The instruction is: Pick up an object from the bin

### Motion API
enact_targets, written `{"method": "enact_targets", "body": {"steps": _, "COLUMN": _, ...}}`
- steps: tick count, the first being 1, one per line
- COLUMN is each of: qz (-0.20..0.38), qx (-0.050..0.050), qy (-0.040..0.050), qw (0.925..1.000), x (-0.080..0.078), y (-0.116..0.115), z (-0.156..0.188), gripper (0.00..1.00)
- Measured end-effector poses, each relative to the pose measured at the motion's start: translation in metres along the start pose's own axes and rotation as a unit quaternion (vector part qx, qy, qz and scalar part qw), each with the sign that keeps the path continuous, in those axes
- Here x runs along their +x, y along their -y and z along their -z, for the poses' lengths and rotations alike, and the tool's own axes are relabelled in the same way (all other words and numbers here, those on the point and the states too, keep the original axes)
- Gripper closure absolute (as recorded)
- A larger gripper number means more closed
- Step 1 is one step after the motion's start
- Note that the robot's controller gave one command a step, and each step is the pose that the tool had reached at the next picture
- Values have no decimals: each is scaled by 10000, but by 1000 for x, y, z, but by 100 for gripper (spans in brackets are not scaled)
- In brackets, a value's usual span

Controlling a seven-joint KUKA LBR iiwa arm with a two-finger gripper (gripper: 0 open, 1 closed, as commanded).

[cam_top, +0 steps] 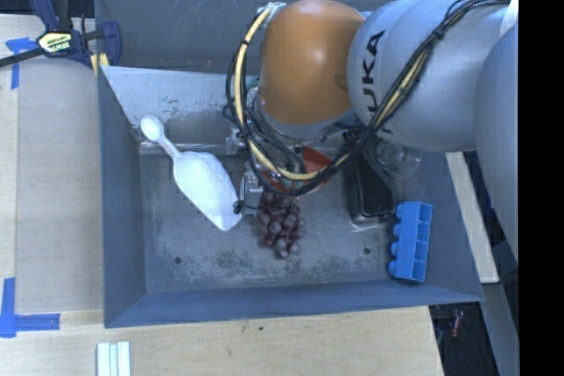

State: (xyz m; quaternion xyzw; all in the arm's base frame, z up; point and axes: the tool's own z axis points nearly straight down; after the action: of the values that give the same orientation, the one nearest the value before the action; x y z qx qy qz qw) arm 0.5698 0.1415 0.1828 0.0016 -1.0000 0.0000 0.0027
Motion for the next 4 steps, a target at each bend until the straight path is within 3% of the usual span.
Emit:
{"method": "enact_targets", "body": {"steps": 1, "qz": -17, "qx": -6, "qy": 42, "qw": 10000, "x": -2, "y": 1, "z": 5, "gripper": 0}}
{"method": "enact_targets", "body": {"steps": 2, "qz": 2857, "qx": -1, "qy": 47, "qw": 9583, "x": -40, "y": 54, "z": -105, "gripper": 0}}
{"method": "enact_targets", "body": {"steps": 3, "qz": 954, "qx": -4, "qy": 49, "qw": 9954, "x": -5, "y": 106, "z": -44, "gripper": 0}}
{"method": "enact_targets", "body": {"steps": 4, "qz": 4177, "qx": -5, "qy": 30, "qw": 9086, "x": 12, "y": 126, "z": -72, "gripper": 0}}
